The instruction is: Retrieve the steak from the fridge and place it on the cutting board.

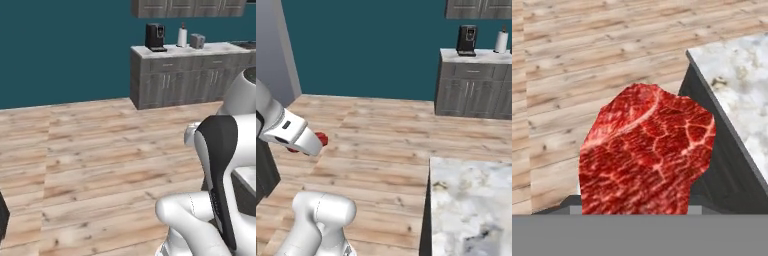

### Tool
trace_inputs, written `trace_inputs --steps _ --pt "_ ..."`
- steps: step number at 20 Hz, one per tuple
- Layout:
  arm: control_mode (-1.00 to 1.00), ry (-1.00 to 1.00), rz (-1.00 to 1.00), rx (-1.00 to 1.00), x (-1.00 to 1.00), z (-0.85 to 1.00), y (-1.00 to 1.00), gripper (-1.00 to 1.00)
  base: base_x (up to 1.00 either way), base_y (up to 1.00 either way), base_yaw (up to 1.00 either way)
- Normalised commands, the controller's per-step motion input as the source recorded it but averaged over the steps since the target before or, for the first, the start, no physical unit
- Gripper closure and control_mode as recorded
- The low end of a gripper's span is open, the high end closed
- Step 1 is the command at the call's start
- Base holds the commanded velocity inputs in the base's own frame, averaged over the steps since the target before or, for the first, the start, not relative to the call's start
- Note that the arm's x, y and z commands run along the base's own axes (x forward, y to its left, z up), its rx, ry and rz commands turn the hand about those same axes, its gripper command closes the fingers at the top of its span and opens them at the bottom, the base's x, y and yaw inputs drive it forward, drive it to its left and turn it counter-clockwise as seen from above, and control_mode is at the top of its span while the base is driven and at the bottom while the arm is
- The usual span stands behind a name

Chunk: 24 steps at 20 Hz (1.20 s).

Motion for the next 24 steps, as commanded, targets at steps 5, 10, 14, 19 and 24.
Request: trace_inputs --steps 5,10,14,19,24 --pt "1.0 0.0 0.0 0.0 0.0 0.0 0.0 1.0 0.94 0.41 -0.15" --pt "1.0 0.0 0.0 0.0 0.0 0.0 0.0 1.0 0.8 0.58 -0.19" --pt "1.0 0.0 0.0 0.0 0.0 0.0 0.0 1.0 0.72 0.49 -0.17" --pt "1.0 0.0 0.0 0.0 0.0 0.0 0.0 1.0 0.73 0.01 -0.1" --pt "1.0 0.0 0.0 0.0 0.0 0.0 0.0 1.0 0.74 0.02 -0.28"
